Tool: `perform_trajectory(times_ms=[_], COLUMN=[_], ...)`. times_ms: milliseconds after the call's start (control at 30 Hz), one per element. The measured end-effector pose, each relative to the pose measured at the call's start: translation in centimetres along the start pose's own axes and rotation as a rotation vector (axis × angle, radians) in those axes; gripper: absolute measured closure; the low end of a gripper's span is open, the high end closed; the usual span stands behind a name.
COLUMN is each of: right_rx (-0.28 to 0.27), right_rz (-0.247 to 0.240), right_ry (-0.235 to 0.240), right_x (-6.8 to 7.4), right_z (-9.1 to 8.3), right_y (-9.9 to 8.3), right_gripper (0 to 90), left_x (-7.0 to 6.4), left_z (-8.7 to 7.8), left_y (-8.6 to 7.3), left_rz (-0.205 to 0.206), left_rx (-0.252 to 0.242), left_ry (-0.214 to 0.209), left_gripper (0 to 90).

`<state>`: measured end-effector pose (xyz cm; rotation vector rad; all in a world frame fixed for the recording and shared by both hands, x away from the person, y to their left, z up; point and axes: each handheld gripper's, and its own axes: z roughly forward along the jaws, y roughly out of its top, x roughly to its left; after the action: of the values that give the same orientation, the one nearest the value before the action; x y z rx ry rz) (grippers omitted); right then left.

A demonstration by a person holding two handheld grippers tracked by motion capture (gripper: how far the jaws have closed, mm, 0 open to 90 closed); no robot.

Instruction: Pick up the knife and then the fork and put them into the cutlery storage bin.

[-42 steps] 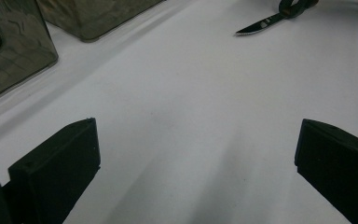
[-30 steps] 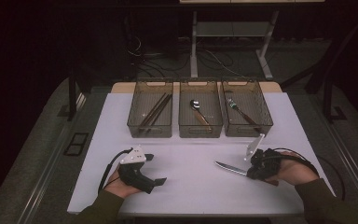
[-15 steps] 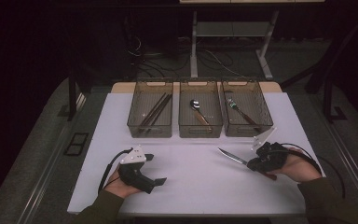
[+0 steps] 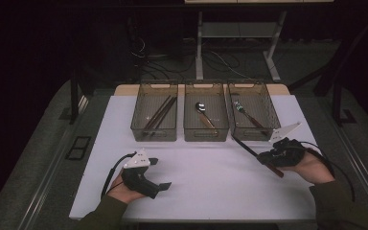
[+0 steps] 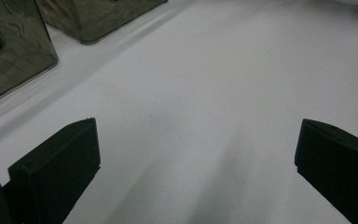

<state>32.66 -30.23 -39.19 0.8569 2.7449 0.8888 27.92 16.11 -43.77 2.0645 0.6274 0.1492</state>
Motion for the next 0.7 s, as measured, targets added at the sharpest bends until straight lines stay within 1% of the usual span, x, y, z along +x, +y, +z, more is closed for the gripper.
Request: perform_trajectory(times_ms=[233,367,433,500,600,700], right_rx=[-0.084,-0.147,-0.174,-0.201,-0.237,-0.287], right_rz=[0.057,0.101,0.109,0.134,0.149,0.166], right_ry=[-0.022,-0.012,-0.021,-0.019,-0.041,-0.054], right_x=[-1.1,-1.8,-2.2,-2.5,-2.9,-3.2], right_z=[-0.9,-1.6,-1.9,-2.1,-2.4,-2.9], right_y=[-0.1,-0.3,-0.2,-0.2,0.1,0.6], right_gripper=[77.2,77.2,77.3,77.2,77.3,77.3], left_x=[0.0,0.1,0.1,0.1,0.1,0.2], left_z=[0.0,0.0,0.1,0.1,0.2,0.1], left_y=[0.0,0.0,0.0,0.0,0.0,0.1], left_rz=[-0.002,-0.001,-0.004,-0.007,-0.008,-0.013], left_rx=[0.001,0.001,-0.002,-0.003,-0.005,-0.008], left_ry=[0.002,0.001,0.000,-0.002,-0.005,-0.009], left_gripper=[0.0,0.0,0.0,0.0,0.0,0.0])
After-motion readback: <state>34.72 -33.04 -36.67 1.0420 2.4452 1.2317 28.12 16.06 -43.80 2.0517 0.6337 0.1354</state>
